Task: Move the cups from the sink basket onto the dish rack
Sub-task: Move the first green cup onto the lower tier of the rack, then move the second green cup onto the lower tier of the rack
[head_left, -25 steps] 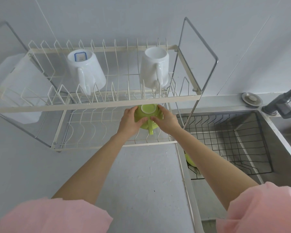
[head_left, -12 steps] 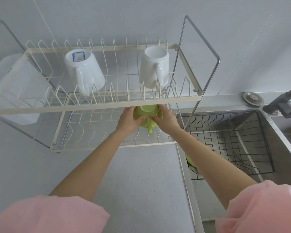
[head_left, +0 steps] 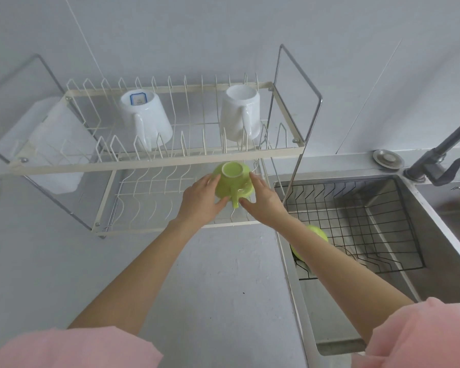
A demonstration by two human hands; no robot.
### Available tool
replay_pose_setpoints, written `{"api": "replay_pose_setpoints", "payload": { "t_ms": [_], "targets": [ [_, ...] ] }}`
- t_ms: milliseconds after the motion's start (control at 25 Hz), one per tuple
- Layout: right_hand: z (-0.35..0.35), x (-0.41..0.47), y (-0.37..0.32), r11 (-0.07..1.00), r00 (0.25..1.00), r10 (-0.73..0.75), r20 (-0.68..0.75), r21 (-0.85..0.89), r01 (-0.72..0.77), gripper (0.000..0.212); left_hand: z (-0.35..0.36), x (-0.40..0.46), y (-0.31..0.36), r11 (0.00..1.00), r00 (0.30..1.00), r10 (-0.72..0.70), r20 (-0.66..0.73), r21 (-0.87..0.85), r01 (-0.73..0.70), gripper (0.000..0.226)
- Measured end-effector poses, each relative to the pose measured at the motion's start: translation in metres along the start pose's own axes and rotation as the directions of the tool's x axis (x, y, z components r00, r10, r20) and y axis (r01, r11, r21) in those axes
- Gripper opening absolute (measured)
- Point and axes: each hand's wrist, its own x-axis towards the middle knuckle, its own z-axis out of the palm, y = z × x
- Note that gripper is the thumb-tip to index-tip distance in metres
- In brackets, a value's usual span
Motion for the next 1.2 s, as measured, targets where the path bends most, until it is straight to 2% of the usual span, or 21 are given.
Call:
{"api": "replay_pose_setpoints", "payload": {
  "t_ms": [240, 440, 680, 840, 1040, 1200],
  "targets": [
    [-0.001, -0.06, 0.015, 0.987, 0.996, -0.075, 0.05, -0.136, 0.081, 0.067, 0.003, -0.053, 0.011, 0.985, 0.999, 0.036, 0.015, 0.168, -0.038, 0.063],
    [-0.006, -0.1, 0.045, 0.973, 0.999, -0.042, 0.002, -0.225, 0.041, 0.063, 0.01, -0.084, 0.032, 0.962, 0.995, 0.086, 0.057, 0.254, -0.098, 0.059],
    [-0.032, -0.124, 0.092, 0.976, 0.998, 0.033, -0.049, -0.212, -0.043, 0.057, 0.032, -0.085, 0.074, 0.961, 0.984, 0.133, 0.12, 0.228, -0.157, 0.054],
    [-0.057, -0.126, 0.132, 0.98, 0.997, 0.077, -0.03, -0.179, -0.081, 0.056, 0.056, -0.078, 0.114, 0.969, 0.977, 0.158, 0.14, 0.169, -0.181, 0.054],
    [-0.086, -0.119, 0.181, 0.981, 0.994, 0.112, 0.008, -0.162, -0.109, 0.057, 0.094, -0.06, 0.158, 0.98, 0.975, 0.134, 0.176, 0.125, -0.157, 0.055],
    [-0.103, -0.108, 0.218, 0.984, 0.991, 0.122, 0.05, -0.134, -0.114, 0.057, 0.122, -0.044, 0.183, 0.989, 0.973, 0.054, 0.226, 0.119, -0.083, 0.056]
  ]
}}
